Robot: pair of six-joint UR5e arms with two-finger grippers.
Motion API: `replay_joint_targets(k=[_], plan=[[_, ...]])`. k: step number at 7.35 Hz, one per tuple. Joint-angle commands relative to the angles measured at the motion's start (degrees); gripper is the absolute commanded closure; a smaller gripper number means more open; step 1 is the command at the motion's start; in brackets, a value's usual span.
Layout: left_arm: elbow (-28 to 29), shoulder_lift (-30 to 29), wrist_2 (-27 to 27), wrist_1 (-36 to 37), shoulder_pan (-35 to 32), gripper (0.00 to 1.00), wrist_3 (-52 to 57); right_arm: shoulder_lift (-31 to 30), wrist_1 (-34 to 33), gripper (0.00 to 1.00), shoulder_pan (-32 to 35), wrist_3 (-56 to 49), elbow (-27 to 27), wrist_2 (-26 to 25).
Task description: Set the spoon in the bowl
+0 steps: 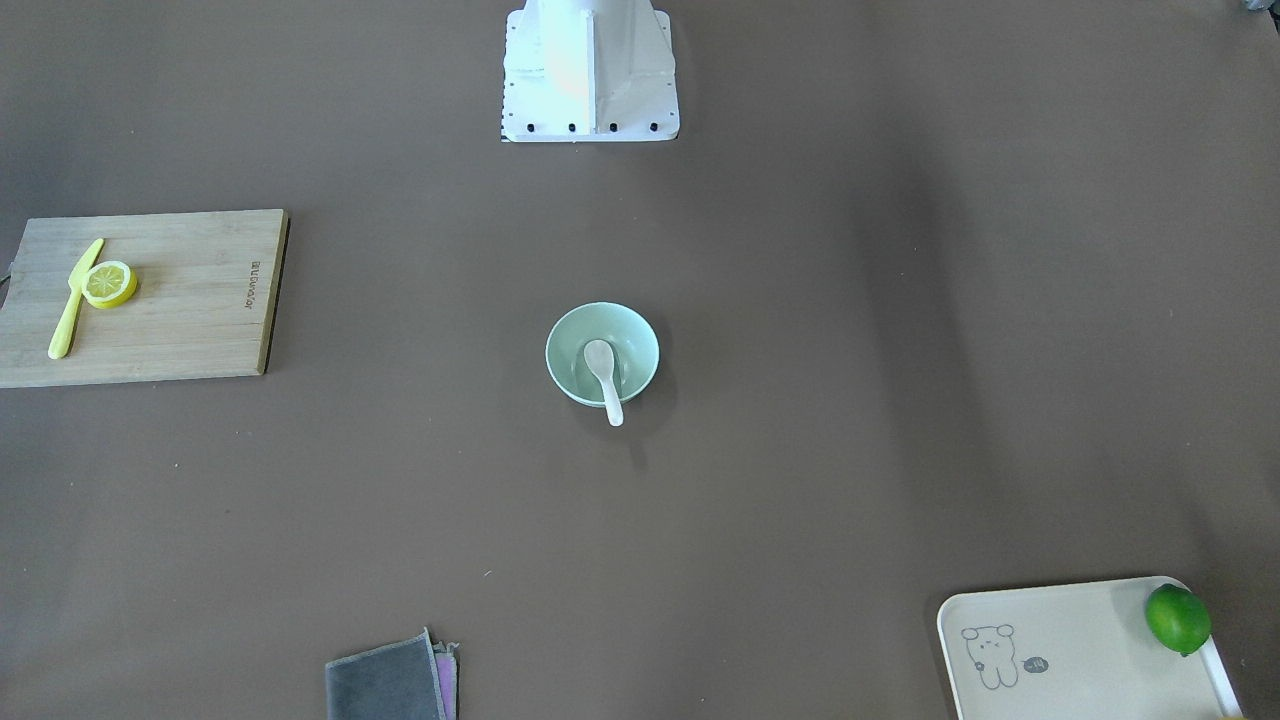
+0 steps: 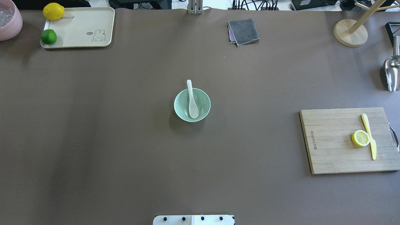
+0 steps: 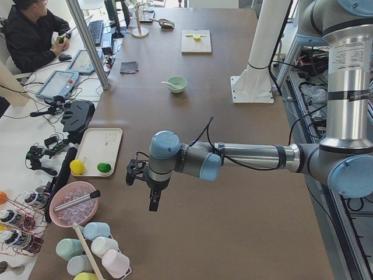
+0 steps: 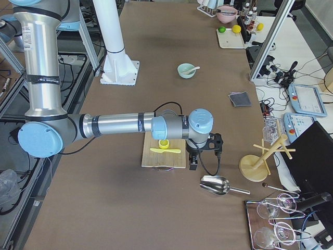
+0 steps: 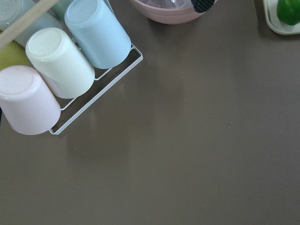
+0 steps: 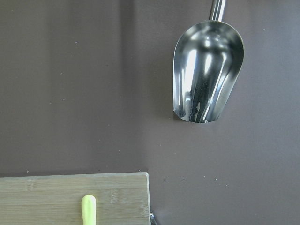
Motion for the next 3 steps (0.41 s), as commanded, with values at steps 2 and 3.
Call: replay_joint_targets(k=[2, 3], plan=[[0.0, 0.0, 0.2, -0.1, -0.1, 0.02, 0.0, 0.0, 0.0, 0.0, 0.0, 0.3, 0.0, 0.1], [0.0, 0.0, 0.2, -0.1, -0.1, 0.02, 0.0, 0.0, 0.0, 0.0, 0.0, 0.3, 0.1, 0.1]])
